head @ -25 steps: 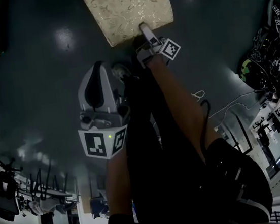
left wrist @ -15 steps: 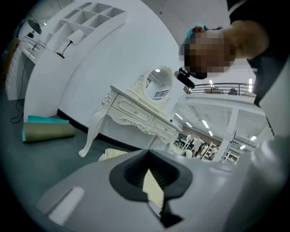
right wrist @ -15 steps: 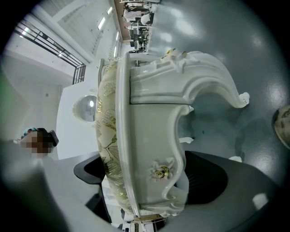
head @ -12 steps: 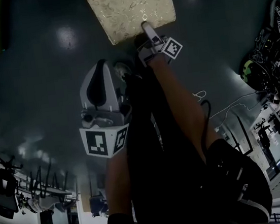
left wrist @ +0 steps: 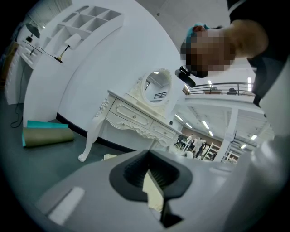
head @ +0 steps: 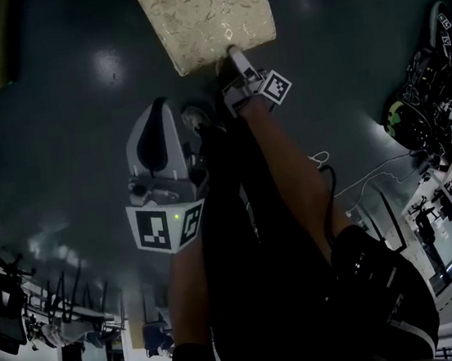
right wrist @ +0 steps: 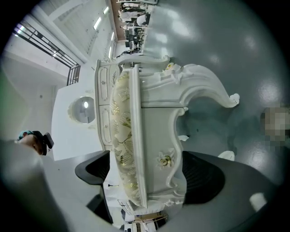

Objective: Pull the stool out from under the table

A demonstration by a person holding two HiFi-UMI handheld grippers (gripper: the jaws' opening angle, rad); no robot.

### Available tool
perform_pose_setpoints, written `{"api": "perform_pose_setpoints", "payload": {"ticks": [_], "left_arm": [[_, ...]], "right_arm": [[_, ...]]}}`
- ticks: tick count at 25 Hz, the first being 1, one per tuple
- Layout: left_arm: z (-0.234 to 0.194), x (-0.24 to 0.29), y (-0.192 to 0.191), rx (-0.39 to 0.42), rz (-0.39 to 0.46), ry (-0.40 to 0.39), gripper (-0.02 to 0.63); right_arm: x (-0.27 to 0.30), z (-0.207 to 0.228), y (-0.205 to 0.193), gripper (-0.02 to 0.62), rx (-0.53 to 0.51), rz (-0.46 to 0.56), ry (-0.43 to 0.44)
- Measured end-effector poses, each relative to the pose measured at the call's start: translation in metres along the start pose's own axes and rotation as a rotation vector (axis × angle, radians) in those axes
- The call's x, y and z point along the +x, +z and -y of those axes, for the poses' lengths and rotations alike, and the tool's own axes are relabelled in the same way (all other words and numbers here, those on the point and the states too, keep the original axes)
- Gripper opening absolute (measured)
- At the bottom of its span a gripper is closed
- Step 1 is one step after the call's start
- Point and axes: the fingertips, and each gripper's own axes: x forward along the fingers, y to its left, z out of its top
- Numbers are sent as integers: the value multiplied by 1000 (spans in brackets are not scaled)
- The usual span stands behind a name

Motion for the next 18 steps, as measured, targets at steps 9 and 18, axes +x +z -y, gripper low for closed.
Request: {"api": "perform_pose_setpoints", "payload": {"ticks": [9, 18], "left_arm": [[22, -12, 34, 6, 35, 2, 6], [48, -28, 82, 29, 56, 1, 6]], "right_arm": [[-47, -22, -6, 427, -66, -37, -130], [-66, -77, 8, 218, -180, -33, -313]]}}
